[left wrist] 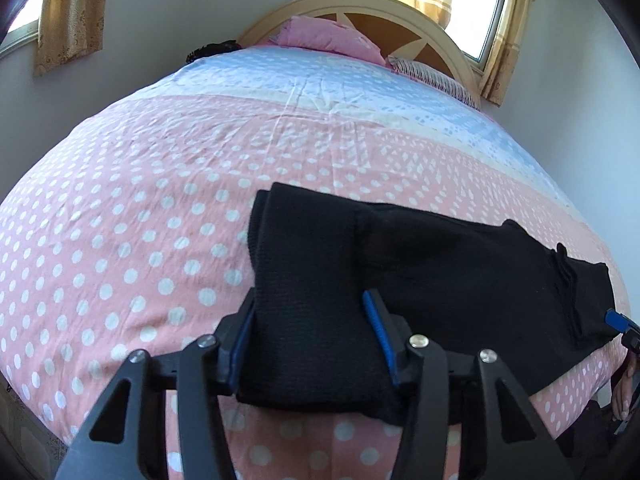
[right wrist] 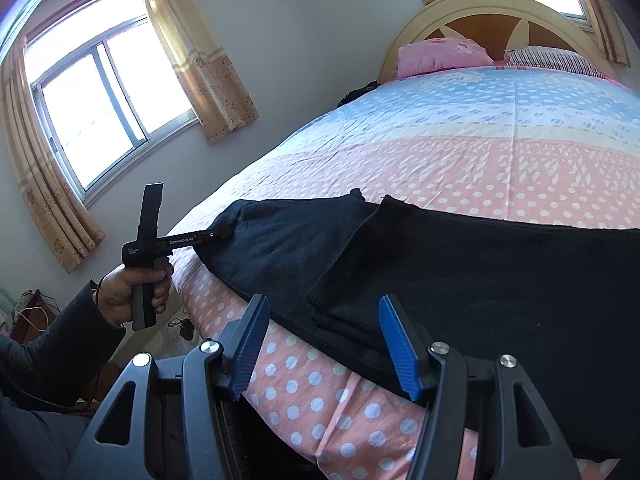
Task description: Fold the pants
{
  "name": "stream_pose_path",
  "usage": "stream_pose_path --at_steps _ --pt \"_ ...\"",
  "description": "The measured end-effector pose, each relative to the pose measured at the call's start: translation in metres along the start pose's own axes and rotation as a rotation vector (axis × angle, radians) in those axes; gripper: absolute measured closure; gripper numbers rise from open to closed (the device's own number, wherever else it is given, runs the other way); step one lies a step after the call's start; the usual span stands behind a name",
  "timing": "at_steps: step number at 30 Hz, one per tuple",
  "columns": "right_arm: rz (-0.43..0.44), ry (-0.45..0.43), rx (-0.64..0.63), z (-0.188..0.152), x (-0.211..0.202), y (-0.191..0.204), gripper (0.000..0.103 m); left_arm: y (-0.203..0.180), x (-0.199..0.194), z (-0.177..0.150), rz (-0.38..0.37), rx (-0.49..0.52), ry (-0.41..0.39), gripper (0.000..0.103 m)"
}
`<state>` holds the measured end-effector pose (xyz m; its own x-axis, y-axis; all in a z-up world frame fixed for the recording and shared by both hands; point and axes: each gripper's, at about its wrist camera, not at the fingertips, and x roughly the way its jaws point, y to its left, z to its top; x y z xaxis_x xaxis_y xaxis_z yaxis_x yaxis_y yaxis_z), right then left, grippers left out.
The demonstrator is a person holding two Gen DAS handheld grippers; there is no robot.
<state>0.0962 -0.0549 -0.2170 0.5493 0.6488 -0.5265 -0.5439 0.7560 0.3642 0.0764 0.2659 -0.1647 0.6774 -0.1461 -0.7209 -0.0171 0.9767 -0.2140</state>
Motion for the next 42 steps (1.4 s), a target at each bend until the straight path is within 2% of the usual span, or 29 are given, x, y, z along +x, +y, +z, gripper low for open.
stream_pose_path --at_steps 2,3,6,13,16,21,24,31,35,42 --pt "-0.004 -0.008 0.008 0.001 -0.002 -0.003 0.044 0.000 -0.001 0.000 -0.014 -0.002 -0.001 0.060" --pt "-0.006 -0.015 0.011 0.002 -0.004 -0.003 0.044 0.002 -0.003 0.000 -0.034 -0.018 0.001 0.068" --pt "-0.015 -0.037 0.017 0.004 -0.010 -0.006 0.044 0.003 -0.011 0.004 -0.083 -0.064 -0.008 0.073" --pt "-0.069 -0.098 0.050 0.015 -0.034 -0.018 0.044 -0.021 -0.054 0.024 -0.151 -0.057 -0.114 0.073" --pt "-0.113 -0.130 0.064 0.021 -0.053 -0.025 0.044 -0.050 -0.079 0.036 -0.198 -0.004 -0.174 0.073" --pt "-0.181 -0.190 0.080 0.024 -0.093 -0.041 0.044 -0.108 -0.106 0.057 -0.326 0.077 -0.230 0.073" --pt "-0.224 -0.224 0.110 0.018 -0.119 -0.055 0.044 -0.151 -0.110 0.067 -0.387 0.135 -0.208 0.073" --pt "-0.277 -0.281 0.297 -0.006 -0.157 -0.106 0.044 -0.245 -0.099 0.076 -0.499 0.273 -0.135 0.073" --pt "-0.306 -0.282 0.401 -0.019 -0.167 -0.132 0.044 -0.289 -0.085 0.070 -0.527 0.330 -0.087 0.073" --pt "-0.326 -0.284 0.498 -0.032 -0.172 -0.154 0.044 -0.349 -0.043 0.044 -0.543 0.423 0.025 0.073"
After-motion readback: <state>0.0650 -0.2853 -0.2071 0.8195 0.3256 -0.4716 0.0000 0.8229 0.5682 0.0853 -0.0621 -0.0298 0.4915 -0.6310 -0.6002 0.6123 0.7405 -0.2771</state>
